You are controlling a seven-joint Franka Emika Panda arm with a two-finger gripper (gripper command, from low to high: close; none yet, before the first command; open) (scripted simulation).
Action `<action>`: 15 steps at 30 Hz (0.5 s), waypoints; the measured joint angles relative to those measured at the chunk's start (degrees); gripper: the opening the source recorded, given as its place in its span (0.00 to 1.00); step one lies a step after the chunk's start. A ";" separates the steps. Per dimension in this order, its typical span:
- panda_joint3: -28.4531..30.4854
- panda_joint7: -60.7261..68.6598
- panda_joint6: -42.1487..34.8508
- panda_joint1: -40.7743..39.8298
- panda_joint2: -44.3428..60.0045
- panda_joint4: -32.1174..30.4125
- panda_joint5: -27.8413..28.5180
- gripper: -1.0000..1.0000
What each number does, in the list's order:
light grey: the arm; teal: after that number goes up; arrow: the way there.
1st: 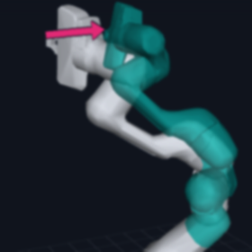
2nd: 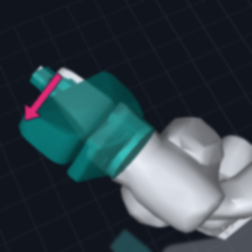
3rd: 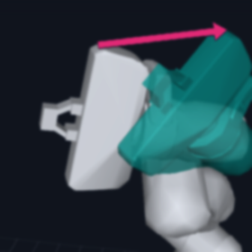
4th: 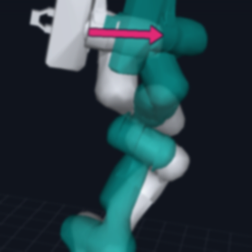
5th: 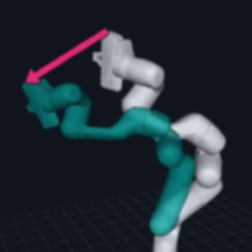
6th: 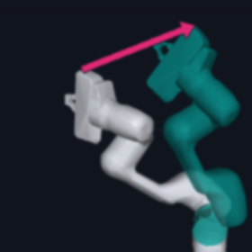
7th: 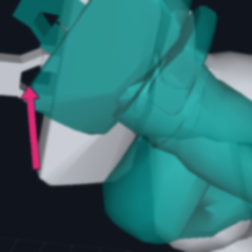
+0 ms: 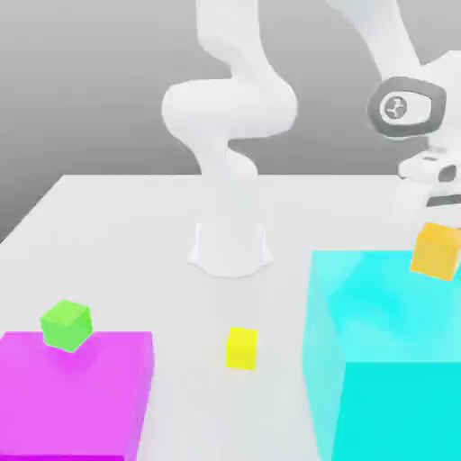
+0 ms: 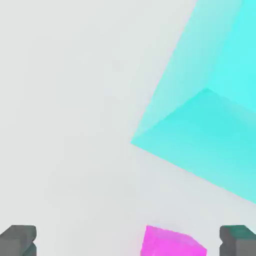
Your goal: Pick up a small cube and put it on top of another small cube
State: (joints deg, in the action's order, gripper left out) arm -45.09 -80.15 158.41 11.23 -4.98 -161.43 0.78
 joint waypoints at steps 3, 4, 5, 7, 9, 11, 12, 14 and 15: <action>3.00 0.86 6.07 -3.88 3.04 -4.32 -3.83 0.50; 3.32 -0.31 7.12 -4.90 4.04 -4.52 -2.49 0.50; 3.68 -1.97 7.96 -5.53 5.08 -4.47 -0.36 0.50; 5.33 -6.22 9.37 -4.91 7.28 -4.01 5.35 0.50; 8.78 -10.80 10.60 -2.71 9.48 -3.37 11.57 0.50; 13.07 -15.25 11.77 0.24 11.62 -2.67 17.60 0.50; 15.40 -17.34 12.35 1.90 12.66 -2.32 20.41 0.50; 20.19 -21.17 13.54 5.45 14.69 -1.63 25.57 0.50; 22.72 -22.92 14.18 7.41 15.67 -1.31 27.90 0.50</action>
State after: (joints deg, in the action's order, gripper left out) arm -22.37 -103.07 172.59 18.64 10.69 -162.74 28.68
